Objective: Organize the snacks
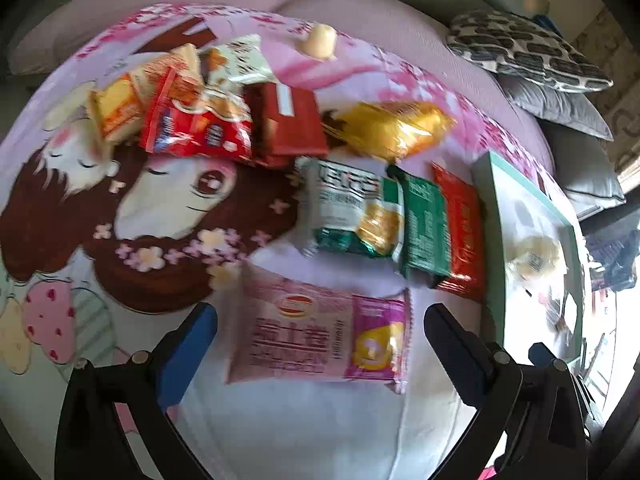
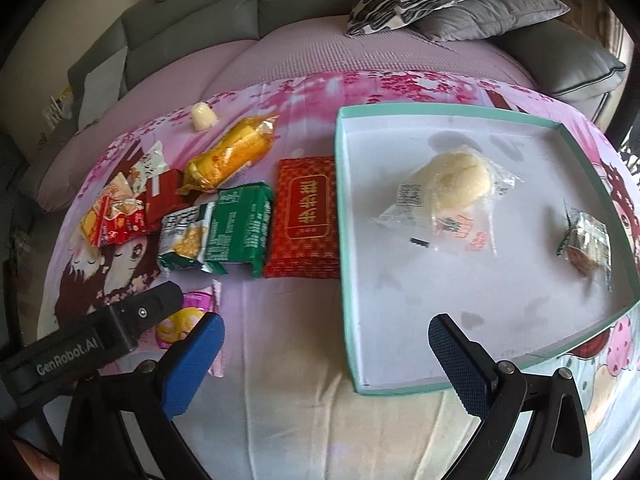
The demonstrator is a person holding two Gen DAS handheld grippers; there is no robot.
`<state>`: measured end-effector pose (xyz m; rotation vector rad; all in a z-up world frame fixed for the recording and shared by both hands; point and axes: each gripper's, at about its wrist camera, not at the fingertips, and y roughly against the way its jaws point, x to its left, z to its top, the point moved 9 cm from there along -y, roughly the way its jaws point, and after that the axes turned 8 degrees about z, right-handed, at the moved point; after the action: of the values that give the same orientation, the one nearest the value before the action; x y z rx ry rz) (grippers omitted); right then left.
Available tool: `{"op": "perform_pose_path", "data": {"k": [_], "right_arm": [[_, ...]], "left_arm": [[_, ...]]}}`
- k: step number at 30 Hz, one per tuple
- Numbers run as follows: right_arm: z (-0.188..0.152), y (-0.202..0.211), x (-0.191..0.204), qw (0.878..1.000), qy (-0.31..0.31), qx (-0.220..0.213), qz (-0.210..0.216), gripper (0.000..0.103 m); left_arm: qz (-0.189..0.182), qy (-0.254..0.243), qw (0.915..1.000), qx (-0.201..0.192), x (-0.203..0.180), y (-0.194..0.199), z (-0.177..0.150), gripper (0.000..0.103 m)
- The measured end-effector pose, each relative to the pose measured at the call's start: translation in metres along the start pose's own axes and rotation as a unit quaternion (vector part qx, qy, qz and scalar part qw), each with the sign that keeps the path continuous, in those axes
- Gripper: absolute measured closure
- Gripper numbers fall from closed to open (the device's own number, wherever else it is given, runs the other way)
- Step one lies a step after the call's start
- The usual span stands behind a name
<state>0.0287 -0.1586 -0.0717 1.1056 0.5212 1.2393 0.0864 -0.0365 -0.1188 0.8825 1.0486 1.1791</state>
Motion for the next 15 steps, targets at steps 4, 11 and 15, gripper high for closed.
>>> {"op": "perform_pose_path", "data": {"k": [4, 11, 15], "right_arm": [[0.0, 0.0, -0.009, 1.0, -0.008, 0.003, -0.007, 0.0], [0.0, 0.002, -0.02, 1.0, -0.01, 0.004, -0.024, 0.0], [0.002, 0.003, -0.028, 0.999, -0.028, -0.001, -0.018, 0.0]], "left_arm": [[-0.013, 0.006, 0.9997, 0.018, -0.007, -0.006, -0.002, 0.0], [-0.004, 0.015, 0.9991, 0.039, -0.005, -0.018, -0.004, 0.0], [0.023, 0.011, 0.9991, 0.033, 0.0, -0.02, -0.003, 0.0]]}}
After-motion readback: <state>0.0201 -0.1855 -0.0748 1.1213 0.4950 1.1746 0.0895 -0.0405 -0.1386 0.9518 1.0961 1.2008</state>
